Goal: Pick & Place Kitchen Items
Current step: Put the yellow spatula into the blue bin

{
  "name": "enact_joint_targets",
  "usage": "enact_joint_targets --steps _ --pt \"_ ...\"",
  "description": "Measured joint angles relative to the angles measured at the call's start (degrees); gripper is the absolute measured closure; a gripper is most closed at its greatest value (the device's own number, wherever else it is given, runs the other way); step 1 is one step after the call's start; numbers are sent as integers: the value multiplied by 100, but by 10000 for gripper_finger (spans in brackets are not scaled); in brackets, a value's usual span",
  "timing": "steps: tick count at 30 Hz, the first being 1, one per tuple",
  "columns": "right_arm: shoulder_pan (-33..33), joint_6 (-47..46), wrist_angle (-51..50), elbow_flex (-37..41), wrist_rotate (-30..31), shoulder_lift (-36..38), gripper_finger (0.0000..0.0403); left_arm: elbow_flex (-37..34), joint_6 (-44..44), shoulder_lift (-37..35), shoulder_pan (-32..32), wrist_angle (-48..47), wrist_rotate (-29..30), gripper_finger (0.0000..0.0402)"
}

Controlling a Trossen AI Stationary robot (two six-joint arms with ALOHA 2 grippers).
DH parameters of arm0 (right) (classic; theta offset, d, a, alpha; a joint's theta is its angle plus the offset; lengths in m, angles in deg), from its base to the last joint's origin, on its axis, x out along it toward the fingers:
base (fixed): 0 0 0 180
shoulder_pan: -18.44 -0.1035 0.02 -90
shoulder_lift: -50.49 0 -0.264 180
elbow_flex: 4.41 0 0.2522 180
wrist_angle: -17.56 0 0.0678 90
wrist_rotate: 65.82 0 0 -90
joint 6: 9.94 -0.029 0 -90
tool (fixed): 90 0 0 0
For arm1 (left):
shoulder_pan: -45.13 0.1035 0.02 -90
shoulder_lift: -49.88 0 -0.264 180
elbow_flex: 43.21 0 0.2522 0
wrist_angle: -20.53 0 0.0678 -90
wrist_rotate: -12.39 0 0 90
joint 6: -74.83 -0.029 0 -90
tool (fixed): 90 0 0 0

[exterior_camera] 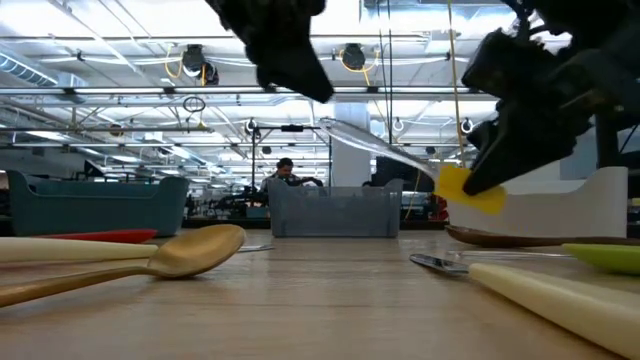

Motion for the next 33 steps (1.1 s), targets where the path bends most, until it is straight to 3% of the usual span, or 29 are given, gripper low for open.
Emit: enact_joint_targets --steps 6,12,22,33 --pt "317 92 -300 -2 30 0 378 2 -397 530 40 863 -708 314" --pt "465 286 -312 -7 15 11 377 0 -601 1046 85 1124 -1051 313" --pt "494 359 -309 -12 29 13 376 2 -708 1469 274 1226 -1083 313" --pt "600 441 -298 -13 22 13 374 2 -703 1479 328 1261 -1033 314"
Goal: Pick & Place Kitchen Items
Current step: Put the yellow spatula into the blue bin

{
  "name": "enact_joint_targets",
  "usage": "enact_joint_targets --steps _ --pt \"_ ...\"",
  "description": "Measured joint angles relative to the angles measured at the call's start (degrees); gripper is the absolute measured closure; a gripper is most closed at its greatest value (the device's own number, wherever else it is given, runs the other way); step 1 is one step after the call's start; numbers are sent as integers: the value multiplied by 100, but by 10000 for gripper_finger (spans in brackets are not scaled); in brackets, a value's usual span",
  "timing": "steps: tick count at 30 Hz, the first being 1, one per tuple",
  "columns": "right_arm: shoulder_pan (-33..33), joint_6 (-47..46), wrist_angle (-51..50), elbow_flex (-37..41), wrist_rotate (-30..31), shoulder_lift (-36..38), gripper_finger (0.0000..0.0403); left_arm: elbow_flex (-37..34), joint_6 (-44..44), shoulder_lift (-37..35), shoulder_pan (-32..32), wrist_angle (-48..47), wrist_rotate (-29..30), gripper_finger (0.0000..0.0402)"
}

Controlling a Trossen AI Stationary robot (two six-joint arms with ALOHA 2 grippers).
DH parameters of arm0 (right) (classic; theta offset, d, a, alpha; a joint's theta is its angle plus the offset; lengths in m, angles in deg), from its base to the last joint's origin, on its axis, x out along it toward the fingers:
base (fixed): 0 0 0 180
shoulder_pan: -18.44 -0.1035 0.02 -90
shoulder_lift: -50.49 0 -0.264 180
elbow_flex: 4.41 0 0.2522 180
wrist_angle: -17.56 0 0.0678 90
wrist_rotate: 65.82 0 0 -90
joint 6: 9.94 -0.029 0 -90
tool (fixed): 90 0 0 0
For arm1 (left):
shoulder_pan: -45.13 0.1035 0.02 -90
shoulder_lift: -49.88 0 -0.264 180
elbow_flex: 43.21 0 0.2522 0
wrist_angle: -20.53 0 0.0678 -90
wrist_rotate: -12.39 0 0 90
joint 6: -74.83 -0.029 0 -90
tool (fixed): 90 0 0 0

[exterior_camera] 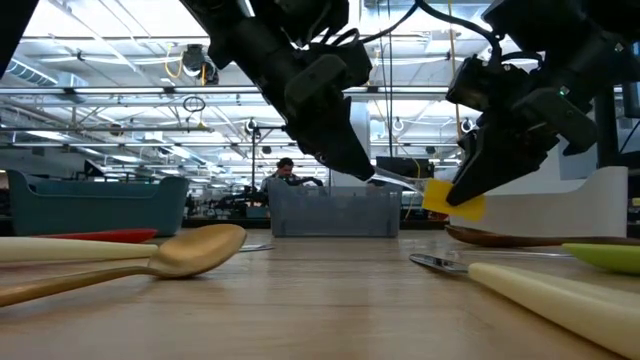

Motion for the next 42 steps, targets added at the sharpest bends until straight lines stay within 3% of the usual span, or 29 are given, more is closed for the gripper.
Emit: enact_joint_targets --steps 3,8,12,21,30,37,42 --pt "13 59 3 0 0 0 370 0 5 0 -4 -74 0 325" --pt "13 99 1 0 15 1 366 0 31 0 0 -153 0 390" --pt "15 51 -1 0 34 2 358 0 363 0 -20 -187 196 386" --pt "0 59 8 -4 384 4 261 7 1243 -14 -214 -827 410 396" --pt "-2 -260 54 -7 461 4 207 4 1910 -934 -510 -2474 1214 397" --pt "-2 -459 95 -7 461 4 207 4 3202 -2124 -831 -4427 2395 397" --pt "-2 -460 247 -7 453 4 210 4 4040 -2793 -968 -5774 2654 393"
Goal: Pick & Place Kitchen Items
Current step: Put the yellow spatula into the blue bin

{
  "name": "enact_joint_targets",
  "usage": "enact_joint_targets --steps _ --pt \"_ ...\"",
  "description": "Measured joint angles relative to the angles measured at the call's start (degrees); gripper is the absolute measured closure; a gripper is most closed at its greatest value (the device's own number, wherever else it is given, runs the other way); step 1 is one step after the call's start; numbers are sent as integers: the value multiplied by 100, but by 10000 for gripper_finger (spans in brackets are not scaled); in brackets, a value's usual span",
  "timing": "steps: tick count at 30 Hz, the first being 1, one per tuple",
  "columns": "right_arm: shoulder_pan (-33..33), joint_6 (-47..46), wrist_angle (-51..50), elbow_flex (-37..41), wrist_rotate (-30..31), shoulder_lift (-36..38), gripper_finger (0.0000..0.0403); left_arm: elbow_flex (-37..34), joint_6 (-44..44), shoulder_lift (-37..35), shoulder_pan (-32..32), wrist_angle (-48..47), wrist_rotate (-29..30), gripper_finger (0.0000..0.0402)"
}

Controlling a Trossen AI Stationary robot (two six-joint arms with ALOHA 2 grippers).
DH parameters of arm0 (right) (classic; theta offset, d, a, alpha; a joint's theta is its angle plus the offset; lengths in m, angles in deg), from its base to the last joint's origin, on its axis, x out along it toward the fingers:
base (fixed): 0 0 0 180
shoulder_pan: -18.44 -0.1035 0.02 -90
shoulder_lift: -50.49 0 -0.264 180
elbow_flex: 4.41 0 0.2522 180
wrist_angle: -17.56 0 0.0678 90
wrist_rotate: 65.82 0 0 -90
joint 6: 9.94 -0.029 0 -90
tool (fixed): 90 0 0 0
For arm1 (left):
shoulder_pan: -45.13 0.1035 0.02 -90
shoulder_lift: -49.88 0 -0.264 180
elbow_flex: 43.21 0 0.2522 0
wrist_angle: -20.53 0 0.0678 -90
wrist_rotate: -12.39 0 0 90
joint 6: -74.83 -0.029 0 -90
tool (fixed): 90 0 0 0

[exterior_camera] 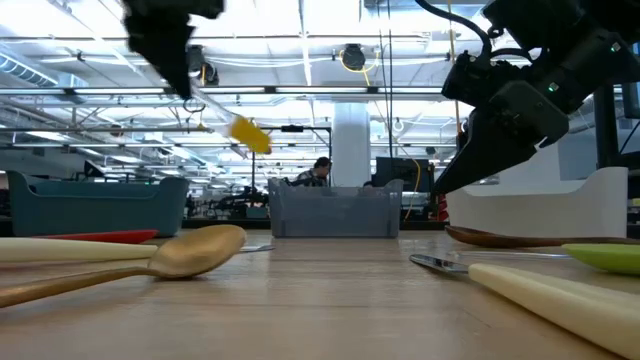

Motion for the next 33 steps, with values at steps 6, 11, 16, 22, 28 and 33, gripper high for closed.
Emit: enact_joint_targets --steps 6,11,16,22,28,33 --pt "0 65 23 0 0 0 210 0 979 -465 -15 -1697 -344 394" --pt "0 65 30 0 1 0 213 -23 1523 -689 -13 -2447 -503 397" --pt "0 73 47 0 2 0 211 -438 1299 -1020 32 -2068 -892 393" --pt "0 233 81 0 2 0 215 -1310 1492 -1709 394 -1992 -1055 394" --pt "0 454 95 0 4 0 212 -2515 1000 -2665 1020 -648 -1483 397" --pt "0 517 96 0 4 0 213 -3377 387 -3199 1674 339 -1866 390"
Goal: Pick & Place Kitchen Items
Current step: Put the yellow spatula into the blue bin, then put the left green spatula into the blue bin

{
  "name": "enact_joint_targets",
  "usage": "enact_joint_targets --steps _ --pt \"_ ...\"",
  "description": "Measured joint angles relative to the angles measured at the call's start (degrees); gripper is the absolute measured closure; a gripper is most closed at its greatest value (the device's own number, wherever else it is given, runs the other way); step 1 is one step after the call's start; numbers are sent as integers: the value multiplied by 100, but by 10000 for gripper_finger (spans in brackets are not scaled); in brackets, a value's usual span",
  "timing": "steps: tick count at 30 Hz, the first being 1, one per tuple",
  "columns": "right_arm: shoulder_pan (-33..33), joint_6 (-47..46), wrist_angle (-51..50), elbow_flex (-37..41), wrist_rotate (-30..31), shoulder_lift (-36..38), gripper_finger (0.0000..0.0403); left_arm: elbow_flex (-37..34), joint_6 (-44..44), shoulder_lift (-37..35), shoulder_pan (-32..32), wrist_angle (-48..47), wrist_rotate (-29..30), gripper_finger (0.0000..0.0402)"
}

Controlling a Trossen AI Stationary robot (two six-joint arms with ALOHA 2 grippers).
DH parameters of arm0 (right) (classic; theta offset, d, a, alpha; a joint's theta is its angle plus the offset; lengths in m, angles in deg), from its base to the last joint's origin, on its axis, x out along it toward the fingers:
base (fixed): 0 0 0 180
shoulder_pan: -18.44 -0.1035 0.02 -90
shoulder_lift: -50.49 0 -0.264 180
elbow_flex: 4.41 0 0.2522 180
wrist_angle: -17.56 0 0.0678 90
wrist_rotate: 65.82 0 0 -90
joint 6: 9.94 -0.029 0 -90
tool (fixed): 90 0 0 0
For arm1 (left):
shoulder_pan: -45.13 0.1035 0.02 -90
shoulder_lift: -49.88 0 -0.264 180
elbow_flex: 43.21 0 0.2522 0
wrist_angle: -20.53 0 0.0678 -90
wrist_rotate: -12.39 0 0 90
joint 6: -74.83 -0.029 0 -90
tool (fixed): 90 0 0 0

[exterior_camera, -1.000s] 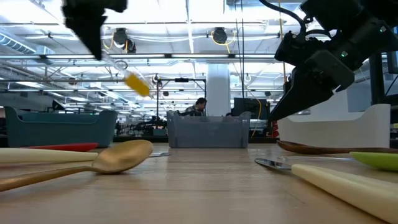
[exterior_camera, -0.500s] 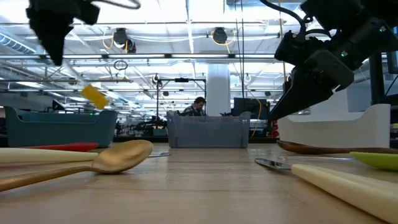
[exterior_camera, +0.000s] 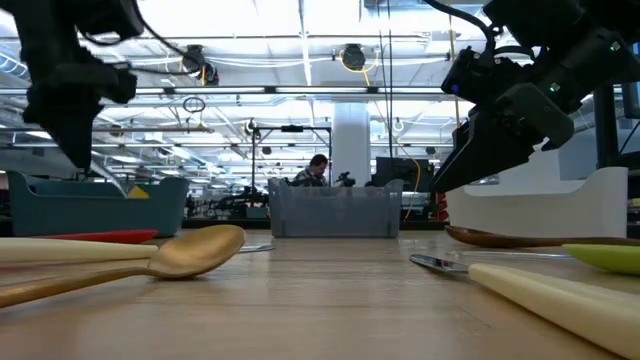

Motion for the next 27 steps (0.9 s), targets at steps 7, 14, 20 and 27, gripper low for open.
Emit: enact_joint_targets --steps 7,14,20,27 --pt "0 0 43 0 0 0 213 -698 -736 -136 863 582 -437 387" --pt "0 0 43 2 -2 0 217 -837 -820 -90 1317 552 -393 319" --pt "0 0 50 4 -7 0 218 -837 -966 -90 1430 554 -119 289" --pt "0 1 87 4 -11 0 218 -837 -694 -90 1426 571 562 287"
